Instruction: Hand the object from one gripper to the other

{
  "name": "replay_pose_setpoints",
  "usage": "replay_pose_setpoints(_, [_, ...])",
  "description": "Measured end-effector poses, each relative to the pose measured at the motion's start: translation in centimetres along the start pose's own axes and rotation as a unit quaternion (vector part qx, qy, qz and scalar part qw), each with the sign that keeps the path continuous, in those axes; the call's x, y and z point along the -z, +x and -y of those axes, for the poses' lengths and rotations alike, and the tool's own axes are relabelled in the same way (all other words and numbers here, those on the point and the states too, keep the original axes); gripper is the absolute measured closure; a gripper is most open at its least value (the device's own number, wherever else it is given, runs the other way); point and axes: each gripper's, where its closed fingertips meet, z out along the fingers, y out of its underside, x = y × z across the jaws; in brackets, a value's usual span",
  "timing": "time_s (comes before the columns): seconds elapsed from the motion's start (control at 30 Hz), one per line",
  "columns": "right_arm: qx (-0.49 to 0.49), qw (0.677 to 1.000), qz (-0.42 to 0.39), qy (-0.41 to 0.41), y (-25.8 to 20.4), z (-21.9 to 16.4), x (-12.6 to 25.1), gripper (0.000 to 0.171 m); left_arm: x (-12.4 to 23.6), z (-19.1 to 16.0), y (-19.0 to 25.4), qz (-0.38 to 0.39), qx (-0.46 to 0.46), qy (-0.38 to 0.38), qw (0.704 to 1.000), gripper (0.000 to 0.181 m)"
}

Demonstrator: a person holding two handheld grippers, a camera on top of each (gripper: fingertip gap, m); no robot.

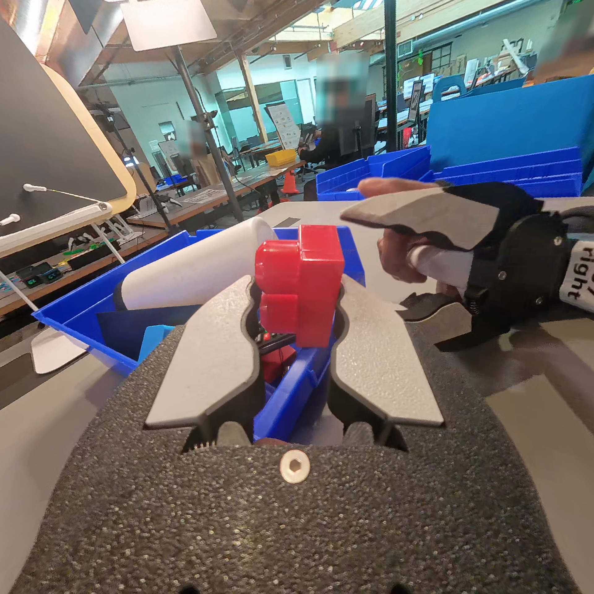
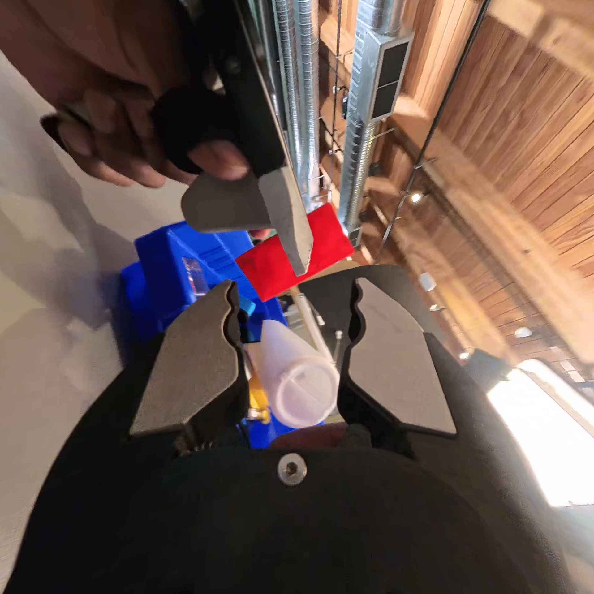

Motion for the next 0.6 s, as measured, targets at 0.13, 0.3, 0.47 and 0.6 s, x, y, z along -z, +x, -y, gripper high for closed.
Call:
replay_pose_setpoints(0.13, [0.11, 0.993, -0.036, 0.005, -0.2, 0.2, -0.6, 0.095, -0.1, -0.5, 0.3, -0.001, -0.012, -0.015, 1.0, 0.137])
replay_pose_setpoints(0.3, [0.161, 0.986, -0.038, -0.027, -1.4, -0.3, -1.3, 0.082, -0.5, -1.5, 1.4, -0.019, -0.014, -0.039, 0.999, 0.137])
replay_pose_setpoints(0.47, [0.175, 0.983, -0.036, -0.047, -1.9, -0.6, -1.5, 0.096, -0.8, -2.6, 1.9, -0.027, -0.006, -0.065, 0.998, 0.137])
replay_pose_setpoints(0.6, [0.138, 0.988, -0.029, -0.066, -1.9, -1.1, -1.5, 0.096, -0.9, -2.6, 1.8, -0.037, 0.007, -0.056, 0.998, 0.137])
